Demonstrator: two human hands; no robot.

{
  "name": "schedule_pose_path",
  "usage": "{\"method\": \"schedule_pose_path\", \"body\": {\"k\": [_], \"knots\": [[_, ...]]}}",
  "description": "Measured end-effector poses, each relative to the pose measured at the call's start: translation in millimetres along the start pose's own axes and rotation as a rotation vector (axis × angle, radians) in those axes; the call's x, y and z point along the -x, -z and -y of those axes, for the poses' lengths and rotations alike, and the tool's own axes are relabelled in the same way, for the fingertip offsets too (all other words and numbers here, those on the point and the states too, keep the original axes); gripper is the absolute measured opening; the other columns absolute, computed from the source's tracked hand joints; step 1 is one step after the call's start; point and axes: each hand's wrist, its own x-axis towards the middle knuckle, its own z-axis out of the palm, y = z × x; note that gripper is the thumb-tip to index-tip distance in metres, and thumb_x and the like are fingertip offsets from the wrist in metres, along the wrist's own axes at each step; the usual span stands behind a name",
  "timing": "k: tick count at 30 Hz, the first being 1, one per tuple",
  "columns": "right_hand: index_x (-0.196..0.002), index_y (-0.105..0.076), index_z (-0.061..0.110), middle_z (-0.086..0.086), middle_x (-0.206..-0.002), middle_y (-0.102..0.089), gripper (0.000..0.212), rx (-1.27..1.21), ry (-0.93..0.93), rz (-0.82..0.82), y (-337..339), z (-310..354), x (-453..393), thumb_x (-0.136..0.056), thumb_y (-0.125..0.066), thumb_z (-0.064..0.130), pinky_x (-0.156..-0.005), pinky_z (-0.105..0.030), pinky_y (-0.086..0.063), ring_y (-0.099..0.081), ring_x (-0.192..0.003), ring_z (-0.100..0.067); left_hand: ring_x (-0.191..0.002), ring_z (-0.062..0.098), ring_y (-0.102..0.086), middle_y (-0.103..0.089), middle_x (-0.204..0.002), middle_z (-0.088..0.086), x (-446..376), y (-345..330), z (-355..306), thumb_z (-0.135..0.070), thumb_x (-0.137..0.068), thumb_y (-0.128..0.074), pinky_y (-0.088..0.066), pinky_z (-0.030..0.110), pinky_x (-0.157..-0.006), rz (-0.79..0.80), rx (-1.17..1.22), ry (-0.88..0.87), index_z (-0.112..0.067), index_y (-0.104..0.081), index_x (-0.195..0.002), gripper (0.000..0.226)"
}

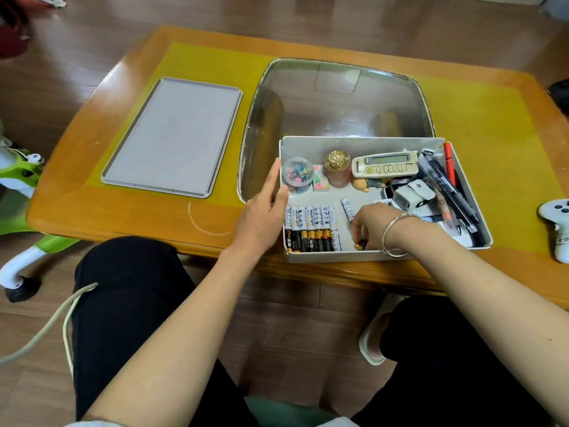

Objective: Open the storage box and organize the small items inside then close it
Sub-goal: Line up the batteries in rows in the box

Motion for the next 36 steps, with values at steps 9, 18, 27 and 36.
{"method": "schedule_pose_path", "body": {"k": [9,18,27,36], "knots": [[-0.119,-0.054,0.013,-0.016,-0.109,-0.062,0.038,-0.188,-0.108,-0.36,7.3,15.0,-10.8,-0.083,-0.066,0.021,-0.077,-0.034,-0.047,-0.059,-0.1,-0.033,-0.089,0.008,-0.063,-0.063,-0.112,-0.007,-0.2,-0.3,1.3,-0.047,-0.102,-0.027,-0.058,0.044,-0.068,-0.009,0.008,0.0,-0.05,-0.004,-0.148,0.052],[-0.109,-0.062,0.015,-0.011,-0.101,-0.068,0.031,-0.284,-0.101,-0.166,6.6,22.4,-14.3,-0.079,-0.069,0.011,-0.078,-0.031,-0.053,-0.067,-0.087,-0.026,-0.095,0.016,-0.063,-0.064,-0.117,0.001,-1.6,-0.4,2.3,-0.046,-0.102,-0.027,-0.057,0.046,-0.074,0.0,-0.009,0.004,-0.051,-0.003,-0.148,0.052],[-0.099,-0.06,0.015,-0.006,-0.091,-0.07,0.032,-0.31,-0.048,-0.008,3.3,14.8,1.2,-0.071,-0.077,0.011,-0.078,-0.031,-0.052,-0.065,-0.085,-0.022,-0.098,0.015,-0.062,-0.063,-0.118,-0.002,-0.5,-0.9,2.2,-0.048,-0.101,-0.027,-0.058,0.045,-0.073,0.004,0.001,-0.005,-0.053,-0.003,-0.146,0.051],[-0.112,-0.061,0.015,-0.011,-0.089,-0.072,0.033,-0.566,0.083,0.088,15.5,-2.0,19.8,-0.086,-0.058,-0.005,-0.053,-0.033,-0.053,-0.06,-0.056,-0.02,-0.097,0.013,-0.063,-0.062,-0.122,-0.001,0.4,-0.1,0.8,-0.047,-0.102,-0.028,-0.058,0.045,-0.074,-0.002,0.009,0.001,-0.051,-0.004,-0.147,0.052]]}}
